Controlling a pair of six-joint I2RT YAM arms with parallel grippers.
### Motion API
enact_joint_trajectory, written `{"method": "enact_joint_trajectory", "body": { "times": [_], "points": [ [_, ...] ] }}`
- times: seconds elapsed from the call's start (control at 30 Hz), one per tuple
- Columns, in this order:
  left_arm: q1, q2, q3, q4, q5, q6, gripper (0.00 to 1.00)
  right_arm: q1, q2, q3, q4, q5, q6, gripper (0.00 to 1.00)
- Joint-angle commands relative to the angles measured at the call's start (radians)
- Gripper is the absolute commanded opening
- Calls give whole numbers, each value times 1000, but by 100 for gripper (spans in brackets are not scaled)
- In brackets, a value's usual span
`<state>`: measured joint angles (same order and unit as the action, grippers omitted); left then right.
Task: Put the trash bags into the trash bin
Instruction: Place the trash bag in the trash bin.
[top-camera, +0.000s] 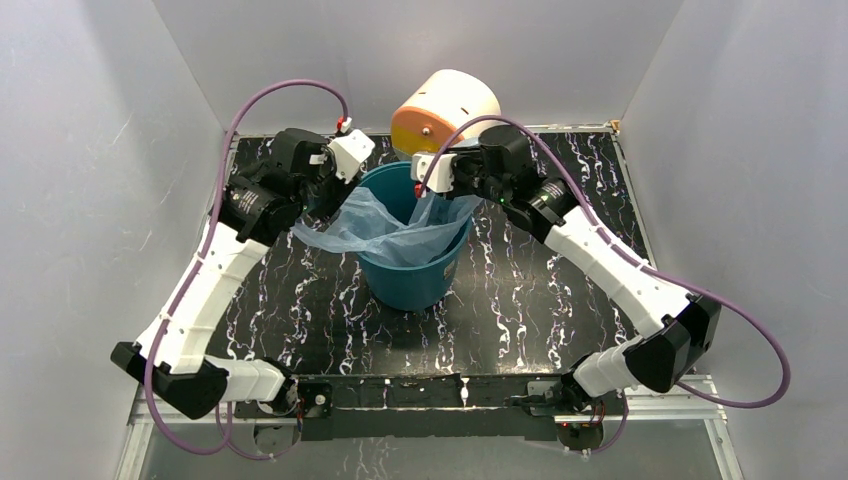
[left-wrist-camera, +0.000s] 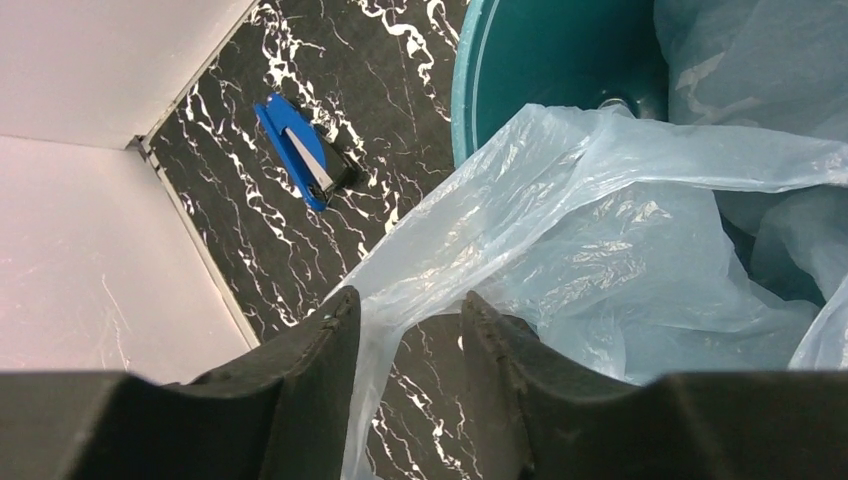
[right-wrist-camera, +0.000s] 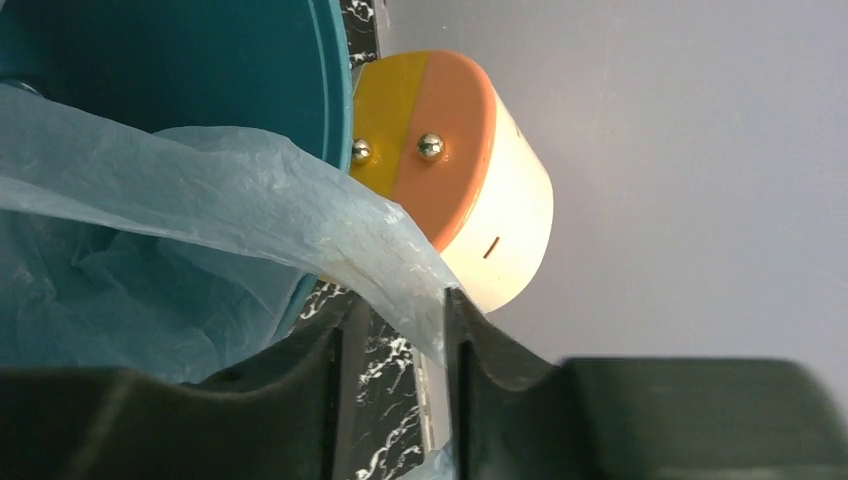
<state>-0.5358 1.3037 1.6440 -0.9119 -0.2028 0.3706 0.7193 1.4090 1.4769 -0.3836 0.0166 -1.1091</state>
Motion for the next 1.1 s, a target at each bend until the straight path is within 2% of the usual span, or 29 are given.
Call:
{"method": "enact_joint_trajectory", "body": {
  "times": [0.0,0.03,0.17,0.27,0.37,0.67,0.73,1.07],
  "points": [
    [5,10,-14,12,-28,27,35,-8,34,80,30,-26,22,29],
    [5,10,-18,12,-32,25,30,-9,41,94,26,-22,39,20],
    [6,-4,-42,29,-57,9,19,-11,5,64,95,-22,97,13],
    [7,-31,-76,70,-102,-18,9,-24,-34,37,141,-22,183,0],
    [8,-57,-107,110,-132,-41,0,-54,-53,36,127,8,277,0],
    [11,-122,-167,194,-197,-100,0,-107,-42,55,-135,-10,410,0],
    [13,-131,-171,209,-218,-115,0,-109,-41,61,-208,-66,407,0],
    [19,-117,-166,200,-297,-174,0,-109,-23,158,-388,-133,502,0]
  ]
}}
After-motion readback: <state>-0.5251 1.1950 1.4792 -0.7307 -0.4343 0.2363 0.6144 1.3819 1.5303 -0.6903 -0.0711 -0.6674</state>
